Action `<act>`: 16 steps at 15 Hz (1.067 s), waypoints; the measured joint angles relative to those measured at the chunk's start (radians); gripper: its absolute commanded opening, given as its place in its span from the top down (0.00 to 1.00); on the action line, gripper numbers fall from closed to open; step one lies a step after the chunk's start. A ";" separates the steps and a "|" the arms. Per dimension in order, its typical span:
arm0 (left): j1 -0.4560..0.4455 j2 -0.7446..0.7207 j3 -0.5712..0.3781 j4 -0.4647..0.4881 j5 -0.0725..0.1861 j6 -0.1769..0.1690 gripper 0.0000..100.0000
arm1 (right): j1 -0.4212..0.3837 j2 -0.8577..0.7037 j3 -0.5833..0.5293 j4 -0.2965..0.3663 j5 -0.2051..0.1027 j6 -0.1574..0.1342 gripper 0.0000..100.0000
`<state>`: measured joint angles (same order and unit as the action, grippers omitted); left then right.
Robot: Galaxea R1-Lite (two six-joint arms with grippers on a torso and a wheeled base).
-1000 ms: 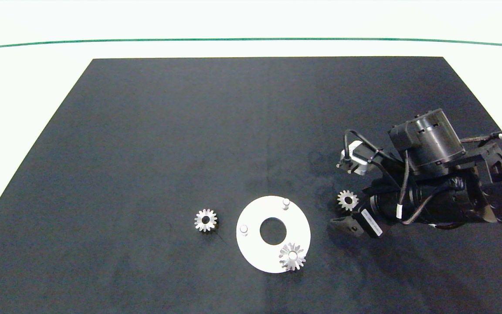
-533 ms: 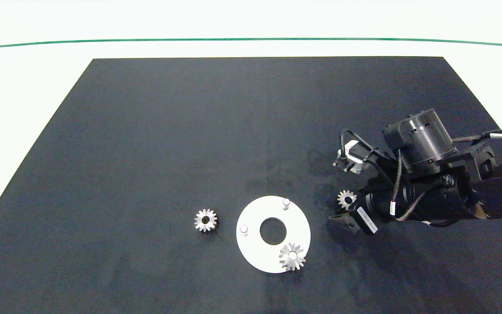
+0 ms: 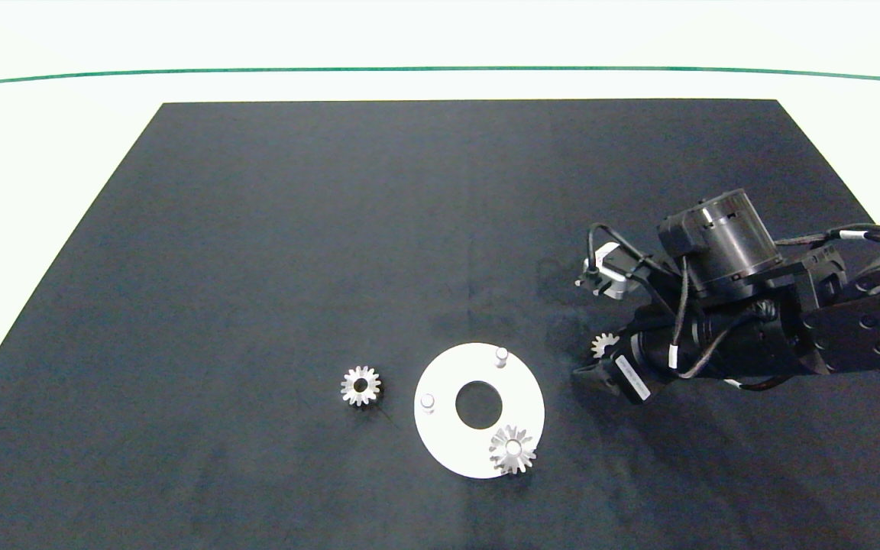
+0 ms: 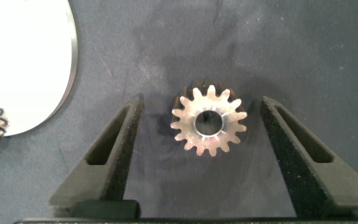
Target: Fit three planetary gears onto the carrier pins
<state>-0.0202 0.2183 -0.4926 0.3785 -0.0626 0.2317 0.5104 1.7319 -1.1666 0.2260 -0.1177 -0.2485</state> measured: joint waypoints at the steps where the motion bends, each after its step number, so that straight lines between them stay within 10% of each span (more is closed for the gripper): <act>1: 0.000 0.000 0.000 0.000 0.000 0.000 0.00 | 0.000 0.000 -0.001 0.000 0.000 0.000 0.29; 16: -0.001 0.003 0.000 0.000 0.000 0.000 0.00 | -0.013 0.009 0.004 0.001 0.004 0.000 0.59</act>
<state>-0.0215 0.2211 -0.4926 0.3785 -0.0626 0.2317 0.4972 1.7404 -1.1628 0.2274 -0.1134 -0.2485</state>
